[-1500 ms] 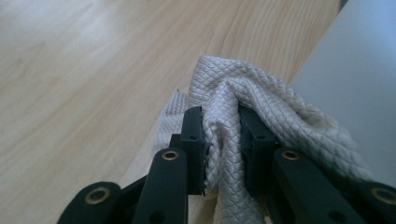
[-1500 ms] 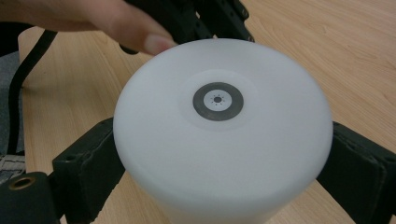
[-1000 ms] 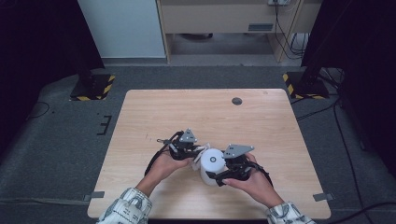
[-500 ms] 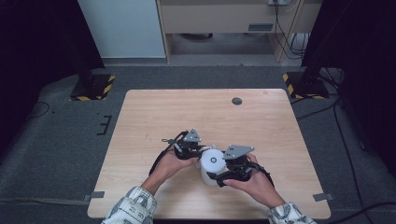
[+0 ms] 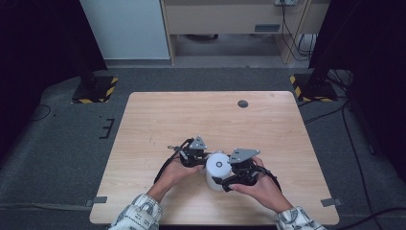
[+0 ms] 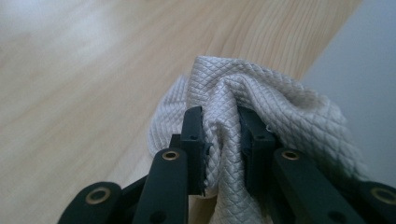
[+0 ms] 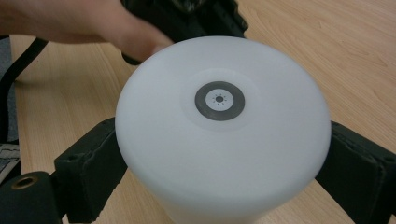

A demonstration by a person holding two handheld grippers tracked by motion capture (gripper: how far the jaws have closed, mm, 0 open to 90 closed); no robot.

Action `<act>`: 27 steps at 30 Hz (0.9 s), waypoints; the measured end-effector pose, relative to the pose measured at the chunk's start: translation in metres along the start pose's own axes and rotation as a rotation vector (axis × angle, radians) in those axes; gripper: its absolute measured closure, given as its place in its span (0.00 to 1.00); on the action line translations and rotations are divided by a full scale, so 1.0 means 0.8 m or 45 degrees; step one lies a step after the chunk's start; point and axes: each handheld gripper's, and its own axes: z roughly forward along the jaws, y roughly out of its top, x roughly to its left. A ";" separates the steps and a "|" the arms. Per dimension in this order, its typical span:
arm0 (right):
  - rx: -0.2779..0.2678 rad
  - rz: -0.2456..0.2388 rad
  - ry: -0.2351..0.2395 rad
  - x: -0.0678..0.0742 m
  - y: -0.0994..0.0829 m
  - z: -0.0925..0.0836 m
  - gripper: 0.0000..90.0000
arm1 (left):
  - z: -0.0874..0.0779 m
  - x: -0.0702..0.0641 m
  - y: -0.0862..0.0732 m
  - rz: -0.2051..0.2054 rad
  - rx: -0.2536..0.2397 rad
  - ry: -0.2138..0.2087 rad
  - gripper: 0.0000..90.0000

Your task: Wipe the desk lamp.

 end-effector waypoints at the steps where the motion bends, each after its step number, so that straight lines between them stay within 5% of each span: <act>1: 0.001 -0.004 -0.002 0.000 0.000 0.000 0.10 | -0.003 0.001 0.005 0.007 -0.010 -0.006 0.82; 6: 0.006 -0.006 -0.003 0.000 0.001 0.000 0.10 | -0.001 0.005 0.014 0.027 -0.003 -0.025 0.82; 14: 0.024 -0.011 -0.008 0.001 0.002 -0.002 0.10 | 0.020 0.006 -0.008 0.036 0.102 -0.040 0.82; 22: 0.022 -0.013 -0.007 0.000 0.001 -0.002 0.10 | 0.016 0.011 -0.008 -0.014 0.079 -0.095 0.82; 27: 0.020 -0.016 -0.006 0.000 0.001 -0.002 0.10 | 0.000 0.015 0.003 -0.058 -0.011 -0.149 0.82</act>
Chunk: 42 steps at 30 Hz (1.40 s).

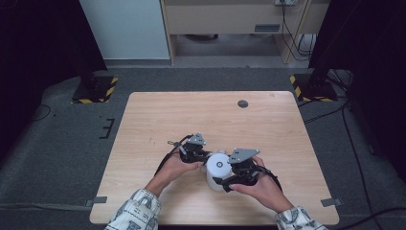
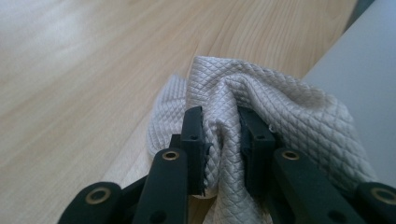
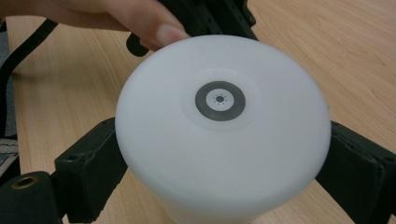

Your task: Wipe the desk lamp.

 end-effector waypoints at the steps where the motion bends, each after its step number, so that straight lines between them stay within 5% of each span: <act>1: 0.000 0.000 -0.001 0.000 0.000 0.000 0.10 | -0.003 -0.001 0.003 0.009 -0.003 0.001 0.82; 8: 0.002 0.001 -0.003 0.000 0.000 0.000 0.10 | -0.002 0.001 0.006 0.019 0.028 -0.027 0.82; 16: 0.010 -0.005 0.001 0.000 0.001 0.000 0.10 | 0.011 0.002 -0.001 0.045 0.110 0.006 0.82; 22: 0.011 -0.004 0.000 0.000 0.001 0.000 0.10 | -0.006 -0.001 0.010 0.022 0.053 -0.006 0.82; 28: 0.007 -0.003 0.000 0.000 0.001 0.001 0.10 | -0.033 -0.013 0.025 0.053 0.000 0.024 0.82; 42: 0.013 -0.005 -0.008 0.001 0.001 0.001 0.10 | -0.071 -0.033 0.021 0.089 -0.063 0.059 0.82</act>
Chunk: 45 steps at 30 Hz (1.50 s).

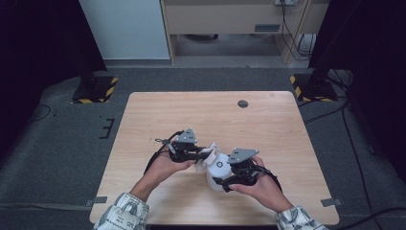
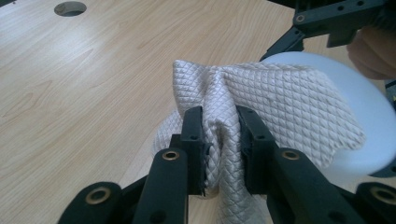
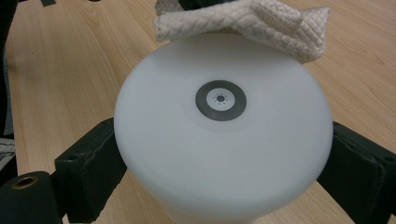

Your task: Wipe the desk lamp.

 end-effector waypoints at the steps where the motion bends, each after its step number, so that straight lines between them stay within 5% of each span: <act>1: -0.001 0.000 0.000 0.000 0.000 0.000 0.10 | -0.002 -0.001 -0.001 0.000 -0.006 0.001 0.82; 11: 0.001 -0.003 -0.004 0.000 0.000 0.001 0.10 | -0.015 -0.019 -0.021 0.031 0.008 0.040 0.82; 28: 0.004 -0.004 -0.008 0.001 0.000 0.001 0.10 | 0.023 -0.024 -0.064 0.023 0.150 0.075 0.82; 45: -0.057 0.000 0.025 0.002 -0.008 -0.017 0.05 | -0.027 -0.004 -0.073 -0.055 0.036 0.211 0.81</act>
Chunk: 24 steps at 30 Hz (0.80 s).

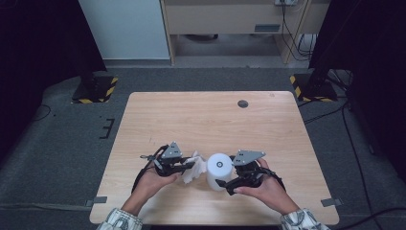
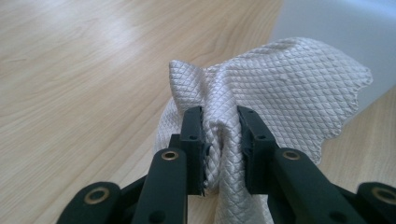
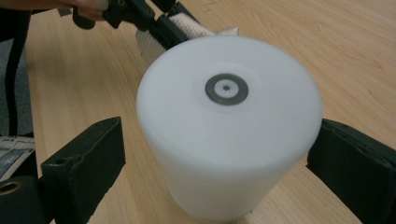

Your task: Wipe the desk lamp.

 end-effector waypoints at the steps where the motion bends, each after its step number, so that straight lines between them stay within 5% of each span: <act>1: 0.005 -0.004 0.004 0.000 -0.002 -0.002 0.06 | -0.002 0.001 0.000 -0.004 -0.005 0.006 0.81; 8: 0.019 -0.006 -0.002 -0.001 -0.014 -0.014 0.05 | -0.020 0.028 0.001 -0.049 -0.025 0.126 0.81; 11: 0.030 -0.015 -0.011 -0.002 -0.019 -0.018 0.05 | -0.025 0.044 -0.004 -0.111 0.007 0.196 0.81; 17: 0.034 -0.002 -0.009 -0.005 -0.026 -0.022 0.06 | -0.027 0.075 -0.015 -0.188 0.031 0.334 0.80; 24: 0.075 0.026 -0.055 -0.014 -0.043 -0.024 0.07 | -0.016 0.094 -0.021 -0.221 0.066 0.424 0.80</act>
